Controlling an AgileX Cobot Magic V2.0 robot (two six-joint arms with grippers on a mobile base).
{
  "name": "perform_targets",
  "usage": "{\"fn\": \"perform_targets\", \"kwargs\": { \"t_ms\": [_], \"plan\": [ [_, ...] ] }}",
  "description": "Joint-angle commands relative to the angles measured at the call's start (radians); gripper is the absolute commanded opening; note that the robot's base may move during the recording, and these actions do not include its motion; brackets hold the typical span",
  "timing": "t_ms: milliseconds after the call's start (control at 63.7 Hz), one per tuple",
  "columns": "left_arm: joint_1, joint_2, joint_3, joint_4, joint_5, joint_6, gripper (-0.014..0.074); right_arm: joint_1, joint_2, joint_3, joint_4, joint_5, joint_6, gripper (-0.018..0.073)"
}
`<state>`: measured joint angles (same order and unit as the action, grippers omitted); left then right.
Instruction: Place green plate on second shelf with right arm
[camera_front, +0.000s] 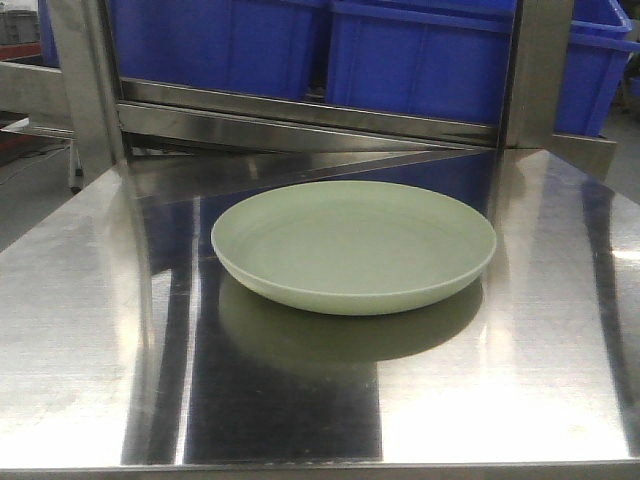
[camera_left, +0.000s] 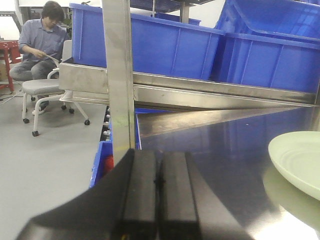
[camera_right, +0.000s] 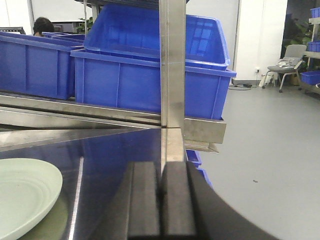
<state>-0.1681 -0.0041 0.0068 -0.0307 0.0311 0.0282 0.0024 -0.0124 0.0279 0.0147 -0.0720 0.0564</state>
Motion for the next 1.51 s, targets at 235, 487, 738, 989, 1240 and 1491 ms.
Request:
{"fn": "perform_targets", "kwargs": {
  "t_ms": [235,487,738,989,1240,1491],
  "plan": [
    [-0.001,-0.017,0.04,-0.003,-0.09,-0.002,0.013,-0.002,-0.017,-0.018,0.001,-0.14,-0.006,0.0056],
    [-0.001,-0.017,0.04,-0.003,-0.09,-0.002,0.013,-0.002,-0.008,-0.114,0.002,-0.275,0.03,0.0056],
    [-0.001,-0.017,0.04,-0.003,-0.09,-0.002,0.013,-0.002,0.256,-0.516,0.002,0.191,0.033,0.0056],
    [-0.001,-0.017,0.04,-0.003,-0.09,-0.002,0.013,0.002,0.731,-0.934,0.055,0.419,0.033,0.0056],
    [-0.001,-0.017,0.04,-0.003,-0.09,-0.002,0.013,0.002,1.149,-1.288,0.326,0.877,-0.066,0.0056],
    [-0.001,-0.017,0.04,-0.003,-0.09,-0.002,0.013,0.017,1.387,-1.337,0.509,0.985,-0.097,0.0117]
  ]
}}
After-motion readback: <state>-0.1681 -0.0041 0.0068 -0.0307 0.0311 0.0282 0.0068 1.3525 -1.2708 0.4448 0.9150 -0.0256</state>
